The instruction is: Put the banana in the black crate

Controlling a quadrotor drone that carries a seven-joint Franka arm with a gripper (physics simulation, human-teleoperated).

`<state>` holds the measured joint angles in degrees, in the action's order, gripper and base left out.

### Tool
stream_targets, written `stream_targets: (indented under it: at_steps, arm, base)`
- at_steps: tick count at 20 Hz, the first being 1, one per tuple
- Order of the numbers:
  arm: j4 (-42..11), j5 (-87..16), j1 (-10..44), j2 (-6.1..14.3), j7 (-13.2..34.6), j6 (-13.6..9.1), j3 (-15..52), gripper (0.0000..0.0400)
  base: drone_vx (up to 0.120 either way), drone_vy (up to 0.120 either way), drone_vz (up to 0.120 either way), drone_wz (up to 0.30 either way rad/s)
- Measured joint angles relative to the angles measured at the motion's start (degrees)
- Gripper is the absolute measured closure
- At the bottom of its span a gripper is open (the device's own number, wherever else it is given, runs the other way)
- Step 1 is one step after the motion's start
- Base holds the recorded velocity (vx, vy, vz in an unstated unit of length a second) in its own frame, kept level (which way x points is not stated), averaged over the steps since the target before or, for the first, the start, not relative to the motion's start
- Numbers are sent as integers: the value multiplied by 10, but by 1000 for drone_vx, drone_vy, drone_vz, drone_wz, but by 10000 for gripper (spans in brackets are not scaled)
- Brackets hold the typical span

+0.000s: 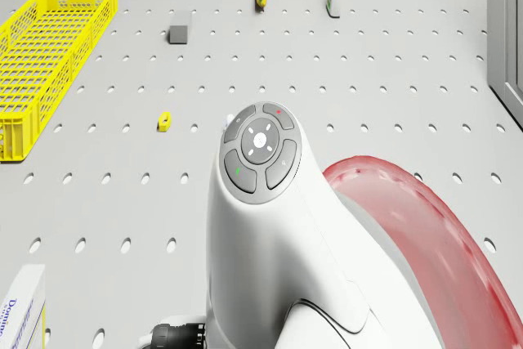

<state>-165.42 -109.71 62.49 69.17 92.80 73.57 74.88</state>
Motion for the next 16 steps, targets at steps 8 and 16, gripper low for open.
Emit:
stream_targets:
  at_steps: [8, 16]
  arm:
    - [1, 10, 6, 20, 6, 19, 6, 0]
    - [3, 20, 12, 40, 11, 37, 11, 0]
  base:
    - [120, 0, 0, 0]
    - [120, 0, 0, 0]
